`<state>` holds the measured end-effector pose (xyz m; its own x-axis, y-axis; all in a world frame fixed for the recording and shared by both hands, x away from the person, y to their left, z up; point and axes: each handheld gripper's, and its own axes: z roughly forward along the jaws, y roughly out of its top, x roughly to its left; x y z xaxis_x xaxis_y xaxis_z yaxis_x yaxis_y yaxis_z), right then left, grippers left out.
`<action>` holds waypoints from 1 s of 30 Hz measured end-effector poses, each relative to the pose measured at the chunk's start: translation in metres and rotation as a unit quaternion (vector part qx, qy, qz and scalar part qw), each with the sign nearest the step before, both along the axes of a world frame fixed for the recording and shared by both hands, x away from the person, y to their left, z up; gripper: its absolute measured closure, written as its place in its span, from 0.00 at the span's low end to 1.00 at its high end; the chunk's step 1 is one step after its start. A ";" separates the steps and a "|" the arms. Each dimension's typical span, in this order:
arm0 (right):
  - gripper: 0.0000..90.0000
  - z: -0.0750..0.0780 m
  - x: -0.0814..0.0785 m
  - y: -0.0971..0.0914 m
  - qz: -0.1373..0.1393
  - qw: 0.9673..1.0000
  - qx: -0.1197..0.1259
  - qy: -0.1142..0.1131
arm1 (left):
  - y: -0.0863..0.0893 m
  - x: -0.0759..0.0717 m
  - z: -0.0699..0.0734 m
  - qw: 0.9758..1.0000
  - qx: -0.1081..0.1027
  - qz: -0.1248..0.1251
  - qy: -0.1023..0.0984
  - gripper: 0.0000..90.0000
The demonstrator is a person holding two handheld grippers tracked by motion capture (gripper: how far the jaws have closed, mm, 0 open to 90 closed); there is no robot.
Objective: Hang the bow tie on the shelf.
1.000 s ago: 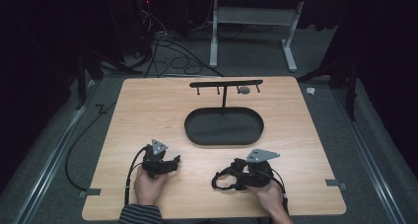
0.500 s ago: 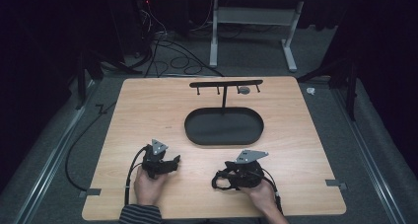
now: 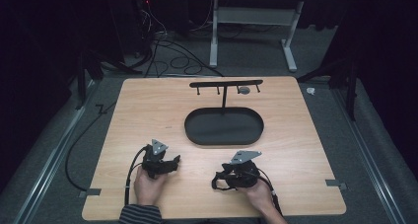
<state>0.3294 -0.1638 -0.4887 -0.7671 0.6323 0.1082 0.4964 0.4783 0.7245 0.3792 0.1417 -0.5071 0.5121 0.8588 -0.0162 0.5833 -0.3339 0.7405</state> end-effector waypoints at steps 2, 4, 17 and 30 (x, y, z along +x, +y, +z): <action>0.68 -0.001 0.000 0.000 0.001 1.000 -0.001 0.002 | 0.000 0.000 0.000 1.000 0.000 0.000 0.000 0.30; 0.69 -0.003 0.001 0.001 0.002 1.000 -0.005 0.004 | 0.000 0.000 0.000 1.000 0.000 0.000 0.000 0.29; 0.90 -0.008 -0.002 0.005 0.027 0.999 -0.039 -0.008 | 0.000 0.000 0.000 1.000 0.000 0.000 0.000 0.29; 0.95 -0.004 -0.004 0.003 0.030 0.999 -0.039 -0.017 | 0.000 0.000 0.000 1.000 0.000 0.000 0.000 0.29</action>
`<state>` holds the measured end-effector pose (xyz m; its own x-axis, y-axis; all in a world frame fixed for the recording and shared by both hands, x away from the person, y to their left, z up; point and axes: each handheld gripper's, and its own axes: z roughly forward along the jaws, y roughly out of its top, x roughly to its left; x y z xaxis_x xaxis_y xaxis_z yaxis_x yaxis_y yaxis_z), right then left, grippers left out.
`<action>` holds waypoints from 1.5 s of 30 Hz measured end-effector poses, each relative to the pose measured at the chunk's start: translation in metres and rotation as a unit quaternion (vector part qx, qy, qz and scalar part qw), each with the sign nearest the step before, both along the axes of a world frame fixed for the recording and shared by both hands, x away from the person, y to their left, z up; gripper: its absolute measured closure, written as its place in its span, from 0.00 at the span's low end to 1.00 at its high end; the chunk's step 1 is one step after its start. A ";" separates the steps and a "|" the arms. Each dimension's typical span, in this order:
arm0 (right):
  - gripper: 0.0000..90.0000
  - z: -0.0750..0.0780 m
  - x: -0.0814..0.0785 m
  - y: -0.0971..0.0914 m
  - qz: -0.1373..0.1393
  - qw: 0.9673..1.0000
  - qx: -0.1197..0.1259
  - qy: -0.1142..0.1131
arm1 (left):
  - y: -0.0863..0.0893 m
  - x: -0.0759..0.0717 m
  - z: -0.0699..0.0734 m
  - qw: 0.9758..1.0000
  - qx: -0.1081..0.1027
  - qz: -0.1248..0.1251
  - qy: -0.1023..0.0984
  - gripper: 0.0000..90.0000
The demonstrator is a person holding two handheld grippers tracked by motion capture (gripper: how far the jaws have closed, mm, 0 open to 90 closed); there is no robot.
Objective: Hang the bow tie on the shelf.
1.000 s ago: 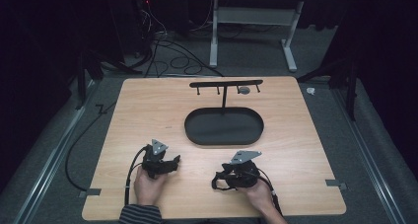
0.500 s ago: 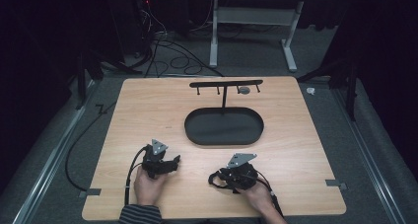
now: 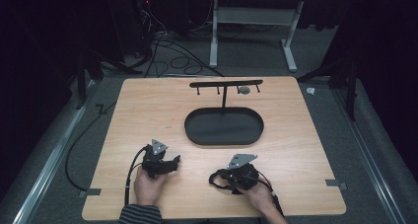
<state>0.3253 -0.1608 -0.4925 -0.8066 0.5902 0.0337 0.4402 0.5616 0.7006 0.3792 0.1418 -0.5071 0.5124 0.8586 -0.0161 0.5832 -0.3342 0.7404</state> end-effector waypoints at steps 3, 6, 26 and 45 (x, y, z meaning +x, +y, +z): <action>0.96 0.005 0.000 -0.002 -0.001 1.000 0.006 -0.005 | 0.000 0.000 0.000 1.000 0.000 0.000 0.000 0.29; 0.96 0.012 -0.001 -0.005 -0.005 1.000 0.012 -0.011 | 0.000 0.000 0.000 1.000 0.000 0.000 0.000 0.29; 0.96 0.051 0.005 -0.033 -0.038 0.997 0.054 -0.048 | 0.000 0.000 0.000 1.000 -0.001 0.000 -0.001 0.29; 0.96 0.088 0.022 -0.053 -0.070 0.991 0.078 -0.081 | 0.000 0.000 0.000 1.000 -0.001 0.000 -0.001 0.30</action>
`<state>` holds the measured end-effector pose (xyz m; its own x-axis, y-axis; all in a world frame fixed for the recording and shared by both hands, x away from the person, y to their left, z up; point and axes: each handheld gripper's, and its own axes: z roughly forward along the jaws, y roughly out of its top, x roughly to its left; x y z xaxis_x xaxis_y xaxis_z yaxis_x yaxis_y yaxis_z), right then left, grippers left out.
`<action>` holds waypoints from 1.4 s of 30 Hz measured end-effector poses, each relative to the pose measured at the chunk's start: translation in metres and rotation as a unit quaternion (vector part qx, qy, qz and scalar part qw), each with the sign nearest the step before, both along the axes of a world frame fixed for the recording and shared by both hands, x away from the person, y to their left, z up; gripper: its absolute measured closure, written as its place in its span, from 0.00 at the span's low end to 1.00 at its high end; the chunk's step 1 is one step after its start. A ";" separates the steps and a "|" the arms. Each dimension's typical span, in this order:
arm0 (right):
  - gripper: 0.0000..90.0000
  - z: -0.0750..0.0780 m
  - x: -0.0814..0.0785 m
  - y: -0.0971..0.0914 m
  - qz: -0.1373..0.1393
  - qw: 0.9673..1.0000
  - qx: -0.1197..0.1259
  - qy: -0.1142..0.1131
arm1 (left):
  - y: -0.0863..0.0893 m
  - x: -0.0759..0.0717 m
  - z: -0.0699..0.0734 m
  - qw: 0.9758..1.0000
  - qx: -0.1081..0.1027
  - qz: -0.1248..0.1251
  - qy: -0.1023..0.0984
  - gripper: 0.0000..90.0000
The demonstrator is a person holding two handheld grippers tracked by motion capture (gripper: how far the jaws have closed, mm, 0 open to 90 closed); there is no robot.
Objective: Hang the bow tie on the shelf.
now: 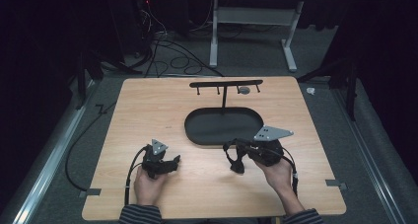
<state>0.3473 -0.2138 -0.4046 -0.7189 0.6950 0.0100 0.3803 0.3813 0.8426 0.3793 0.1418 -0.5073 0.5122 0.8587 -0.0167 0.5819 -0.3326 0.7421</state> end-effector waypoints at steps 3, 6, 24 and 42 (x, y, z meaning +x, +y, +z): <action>0.96 0.006 0.005 -0.004 -0.007 1.000 0.006 -0.002 | 0.000 0.000 0.000 1.000 0.000 0.000 0.000 0.30; 0.96 0.011 0.009 -0.007 -0.014 1.000 0.007 -0.004 | 0.000 0.000 0.000 1.000 0.000 0.000 0.000 0.30; 0.96 0.037 0.043 -0.021 -0.061 0.998 0.026 -0.019 | 0.000 0.000 0.000 1.000 0.000 0.000 0.001 0.30; 0.96 0.058 0.081 -0.017 -0.105 0.994 0.025 -0.031 | 0.000 0.000 0.000 1.000 -0.001 -0.001 0.001 0.30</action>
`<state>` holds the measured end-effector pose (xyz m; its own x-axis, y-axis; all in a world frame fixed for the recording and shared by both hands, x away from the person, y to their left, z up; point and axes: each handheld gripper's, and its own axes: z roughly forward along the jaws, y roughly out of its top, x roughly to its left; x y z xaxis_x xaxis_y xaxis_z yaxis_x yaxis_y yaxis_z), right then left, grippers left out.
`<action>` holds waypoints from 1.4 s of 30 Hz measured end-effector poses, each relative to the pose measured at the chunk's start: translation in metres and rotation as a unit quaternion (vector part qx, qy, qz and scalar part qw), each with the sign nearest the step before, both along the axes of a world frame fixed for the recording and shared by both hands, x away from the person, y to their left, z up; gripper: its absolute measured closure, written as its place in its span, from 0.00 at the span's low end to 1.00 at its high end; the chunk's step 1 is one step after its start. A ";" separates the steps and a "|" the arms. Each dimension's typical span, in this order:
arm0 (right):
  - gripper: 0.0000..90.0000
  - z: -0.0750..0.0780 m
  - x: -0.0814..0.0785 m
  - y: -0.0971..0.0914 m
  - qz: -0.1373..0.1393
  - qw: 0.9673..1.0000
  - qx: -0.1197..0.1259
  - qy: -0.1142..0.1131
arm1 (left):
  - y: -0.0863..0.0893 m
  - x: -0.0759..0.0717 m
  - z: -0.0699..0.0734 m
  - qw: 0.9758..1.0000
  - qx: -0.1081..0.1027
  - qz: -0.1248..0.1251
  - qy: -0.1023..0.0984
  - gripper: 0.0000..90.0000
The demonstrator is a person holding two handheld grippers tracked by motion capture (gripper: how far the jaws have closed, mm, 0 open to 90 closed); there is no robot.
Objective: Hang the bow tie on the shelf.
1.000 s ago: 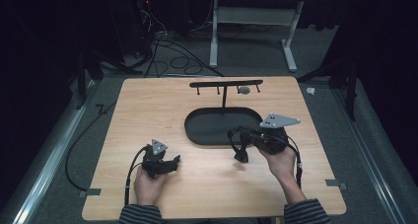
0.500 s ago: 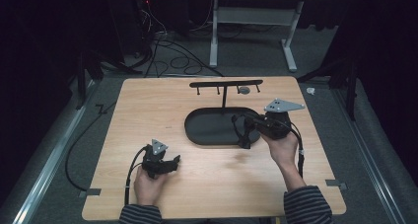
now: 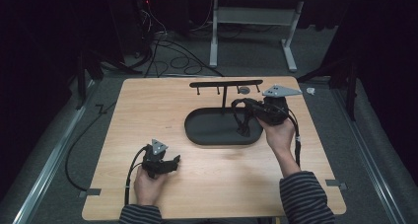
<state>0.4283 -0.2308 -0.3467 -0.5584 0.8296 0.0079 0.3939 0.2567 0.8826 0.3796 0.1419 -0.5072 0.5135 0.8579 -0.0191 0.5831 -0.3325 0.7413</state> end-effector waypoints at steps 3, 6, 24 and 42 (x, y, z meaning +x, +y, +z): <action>0.96 0.002 0.009 0.002 -0.011 1.000 0.002 0.003 | 0.000 0.000 0.000 1.000 0.000 0.000 0.000 0.30; 0.96 0.003 0.017 0.004 -0.023 1.000 -0.002 0.006 | 0.000 0.000 0.000 1.000 0.000 0.000 0.000 0.30; 0.95 0.000 0.050 0.010 -0.069 0.997 -0.013 0.023 | 0.000 0.000 0.000 1.000 -0.001 0.001 0.000 0.30; 0.79 0.009 0.041 0.002 -0.072 0.997 0.009 0.021 | 0.000 0.000 0.000 1.000 -0.002 0.000 0.001 0.29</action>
<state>0.4697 -0.2285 -0.3380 -0.4317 0.9009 0.0452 0.4622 0.1780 0.8687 0.3799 0.1420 -0.5071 0.5127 0.8582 -0.0241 0.5844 -0.3283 0.7421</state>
